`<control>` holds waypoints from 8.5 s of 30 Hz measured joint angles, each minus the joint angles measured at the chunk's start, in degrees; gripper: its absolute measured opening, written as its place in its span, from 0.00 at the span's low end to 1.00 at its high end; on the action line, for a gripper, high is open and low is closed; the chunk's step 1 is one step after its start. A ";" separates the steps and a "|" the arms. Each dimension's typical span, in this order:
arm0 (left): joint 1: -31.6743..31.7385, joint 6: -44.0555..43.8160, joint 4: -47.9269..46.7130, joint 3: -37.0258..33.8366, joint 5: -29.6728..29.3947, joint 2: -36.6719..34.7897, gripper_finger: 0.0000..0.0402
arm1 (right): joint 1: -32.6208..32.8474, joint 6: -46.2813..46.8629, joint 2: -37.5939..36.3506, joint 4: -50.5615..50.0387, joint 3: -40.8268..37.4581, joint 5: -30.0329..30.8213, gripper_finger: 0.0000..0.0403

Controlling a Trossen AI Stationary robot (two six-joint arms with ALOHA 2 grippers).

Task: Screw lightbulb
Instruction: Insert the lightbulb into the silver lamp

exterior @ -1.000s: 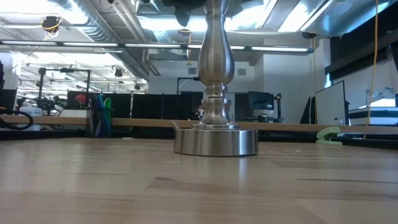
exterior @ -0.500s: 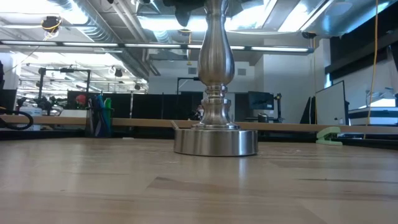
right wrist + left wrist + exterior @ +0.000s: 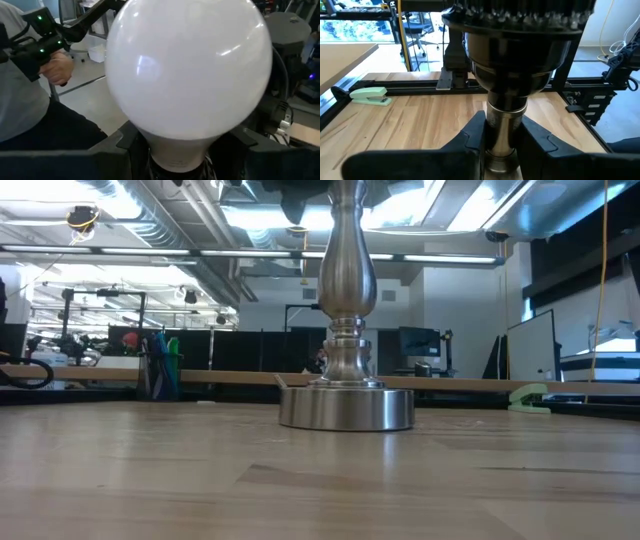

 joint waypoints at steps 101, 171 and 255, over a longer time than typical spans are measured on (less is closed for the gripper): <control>-0.42 -3.16 0.04 0.00 -6.85 0.74 0.15 | 3.65 10.51 -7.83 24.38 -13.81 17.27 0.37; -6.10 -7.35 5.89 0.00 -25.69 3.24 0.16 | 21.33 4.09 -4.83 16.47 -14.45 77.92 0.36; -7.61 7.33 -20.05 18.23 -17.61 -10.10 0.30 | 21.29 10.91 -6.87 17.69 -14.38 72.87 0.36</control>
